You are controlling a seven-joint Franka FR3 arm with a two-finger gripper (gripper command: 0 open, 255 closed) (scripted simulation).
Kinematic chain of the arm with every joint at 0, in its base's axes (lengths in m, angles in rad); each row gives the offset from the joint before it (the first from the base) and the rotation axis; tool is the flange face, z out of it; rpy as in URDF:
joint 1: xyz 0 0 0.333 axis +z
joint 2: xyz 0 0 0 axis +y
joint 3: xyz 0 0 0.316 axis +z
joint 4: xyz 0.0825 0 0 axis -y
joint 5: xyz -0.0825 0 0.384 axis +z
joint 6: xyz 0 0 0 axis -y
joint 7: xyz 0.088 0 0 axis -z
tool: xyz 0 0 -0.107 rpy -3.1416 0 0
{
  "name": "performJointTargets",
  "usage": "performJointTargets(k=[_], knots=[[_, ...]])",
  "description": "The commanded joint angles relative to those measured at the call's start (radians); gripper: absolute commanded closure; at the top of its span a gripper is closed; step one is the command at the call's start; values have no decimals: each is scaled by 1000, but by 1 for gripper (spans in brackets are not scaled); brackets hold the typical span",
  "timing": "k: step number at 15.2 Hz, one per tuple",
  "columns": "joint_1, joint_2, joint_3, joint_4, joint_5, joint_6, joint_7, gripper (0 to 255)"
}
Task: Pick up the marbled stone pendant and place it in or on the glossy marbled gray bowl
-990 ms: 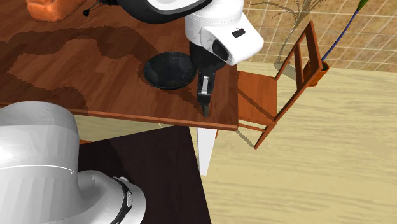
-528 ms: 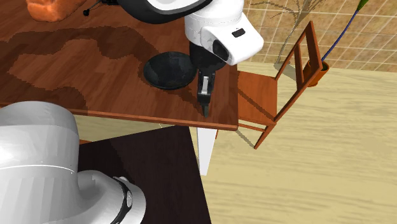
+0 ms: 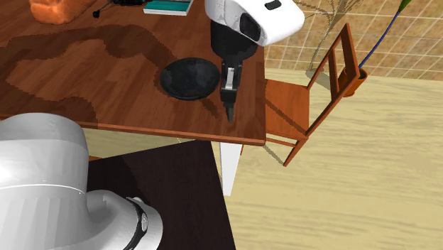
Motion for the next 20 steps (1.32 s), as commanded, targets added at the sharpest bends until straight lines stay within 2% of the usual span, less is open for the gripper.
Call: performJointTargets(k=[1,15,20], knots=[[-2,-10,-7,22,-6,-32,1,255],[-15,-27,-45,193,-41,-220,13,255],[31,-24,56,244,25,-247,137,255]])
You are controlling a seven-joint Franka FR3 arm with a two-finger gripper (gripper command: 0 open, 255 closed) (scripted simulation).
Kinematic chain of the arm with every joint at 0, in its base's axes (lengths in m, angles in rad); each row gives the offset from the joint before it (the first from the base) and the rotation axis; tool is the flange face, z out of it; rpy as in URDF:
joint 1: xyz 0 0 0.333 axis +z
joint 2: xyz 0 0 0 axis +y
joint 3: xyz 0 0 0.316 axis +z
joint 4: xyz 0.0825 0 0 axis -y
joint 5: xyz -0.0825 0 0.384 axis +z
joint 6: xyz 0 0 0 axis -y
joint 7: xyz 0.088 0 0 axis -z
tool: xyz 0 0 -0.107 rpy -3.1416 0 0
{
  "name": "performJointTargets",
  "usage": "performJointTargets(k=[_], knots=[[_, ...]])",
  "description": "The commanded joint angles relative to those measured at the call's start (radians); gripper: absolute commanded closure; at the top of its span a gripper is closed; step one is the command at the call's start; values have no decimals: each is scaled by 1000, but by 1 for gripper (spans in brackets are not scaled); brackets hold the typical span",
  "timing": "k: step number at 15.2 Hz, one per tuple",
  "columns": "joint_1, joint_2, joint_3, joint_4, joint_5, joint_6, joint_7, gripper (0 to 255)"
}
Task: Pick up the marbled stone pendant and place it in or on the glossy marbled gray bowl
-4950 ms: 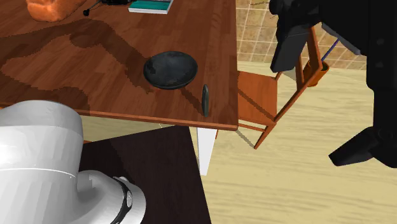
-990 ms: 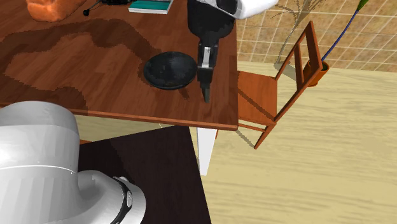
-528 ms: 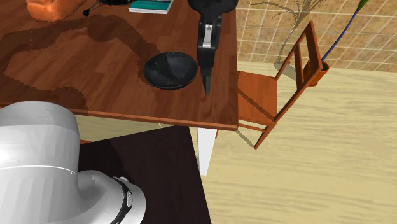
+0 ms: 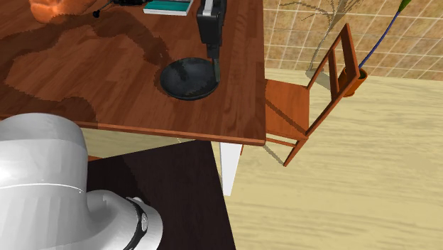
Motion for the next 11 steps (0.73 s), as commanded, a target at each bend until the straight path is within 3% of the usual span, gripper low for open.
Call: performJointTargets(k=[1,8,11], knots=[[17,1,39,25,25,-15,51,255],[48,64,195,151,93,-32,232,255],[51,62,206,111,103,5,227,255]])
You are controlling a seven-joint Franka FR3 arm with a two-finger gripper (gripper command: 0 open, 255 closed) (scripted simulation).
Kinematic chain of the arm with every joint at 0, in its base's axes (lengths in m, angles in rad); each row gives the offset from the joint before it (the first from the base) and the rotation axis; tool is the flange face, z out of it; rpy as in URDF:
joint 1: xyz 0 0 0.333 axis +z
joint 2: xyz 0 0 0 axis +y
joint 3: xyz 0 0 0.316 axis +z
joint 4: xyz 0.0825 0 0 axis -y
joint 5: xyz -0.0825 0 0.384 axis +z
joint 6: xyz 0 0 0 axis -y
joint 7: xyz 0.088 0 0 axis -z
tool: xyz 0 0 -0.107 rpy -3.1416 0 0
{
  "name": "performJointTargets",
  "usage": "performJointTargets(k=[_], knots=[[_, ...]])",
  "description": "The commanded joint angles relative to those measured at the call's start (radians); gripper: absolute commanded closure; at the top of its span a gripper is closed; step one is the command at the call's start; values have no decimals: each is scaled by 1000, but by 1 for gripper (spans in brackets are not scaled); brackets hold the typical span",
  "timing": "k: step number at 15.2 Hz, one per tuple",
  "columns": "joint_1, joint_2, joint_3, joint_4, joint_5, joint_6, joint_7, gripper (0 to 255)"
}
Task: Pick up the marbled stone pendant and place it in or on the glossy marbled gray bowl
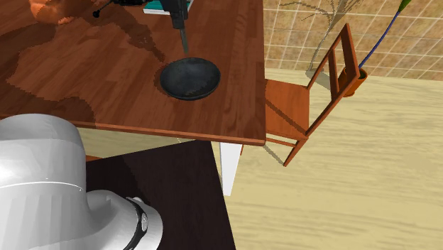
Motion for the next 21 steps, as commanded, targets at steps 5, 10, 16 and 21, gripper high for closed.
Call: performJointTargets(k=[5,10,16,21], knots=[[6,3,28,-71,20,76,-4,255],[10,10,51,-130,38,142,-9,255],[13,24,78,-185,56,213,-15,255],[13,24,78,-185,56,213,-15,255]])
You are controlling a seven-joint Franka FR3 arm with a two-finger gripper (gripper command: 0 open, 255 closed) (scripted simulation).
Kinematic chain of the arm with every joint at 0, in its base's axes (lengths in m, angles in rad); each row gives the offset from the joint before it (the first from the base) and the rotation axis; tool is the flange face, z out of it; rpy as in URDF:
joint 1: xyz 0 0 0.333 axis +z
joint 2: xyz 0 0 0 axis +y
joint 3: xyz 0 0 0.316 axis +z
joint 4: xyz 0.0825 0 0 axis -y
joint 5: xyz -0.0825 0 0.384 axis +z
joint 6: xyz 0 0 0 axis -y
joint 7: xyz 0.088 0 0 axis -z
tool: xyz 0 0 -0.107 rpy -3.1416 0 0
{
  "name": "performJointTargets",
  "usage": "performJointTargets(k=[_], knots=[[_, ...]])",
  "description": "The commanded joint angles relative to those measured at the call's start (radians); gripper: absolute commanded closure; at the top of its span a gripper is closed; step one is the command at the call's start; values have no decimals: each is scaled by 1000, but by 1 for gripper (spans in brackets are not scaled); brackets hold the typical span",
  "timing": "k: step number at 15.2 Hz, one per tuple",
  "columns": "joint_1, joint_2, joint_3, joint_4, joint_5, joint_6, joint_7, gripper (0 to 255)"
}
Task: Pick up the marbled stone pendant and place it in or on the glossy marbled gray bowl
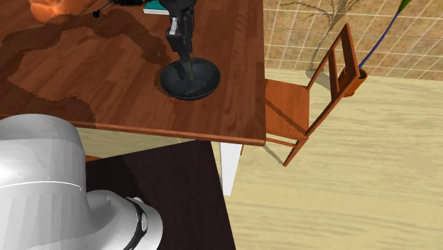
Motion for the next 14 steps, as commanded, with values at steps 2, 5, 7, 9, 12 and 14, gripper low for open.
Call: performJointTargets(k=[2,5,7,9,12,14], knots=[[0,0,0,0,0,0,0,255],[0,0,0,0,0,0,0,0],[0,0,0,0,0,0,0,0],[-1,-9,-14,26,-9,-35,1,0],[-7,-23,-51,105,-34,-130,7,0],[-7,-23,-51,105,-35,-130,7,0]])
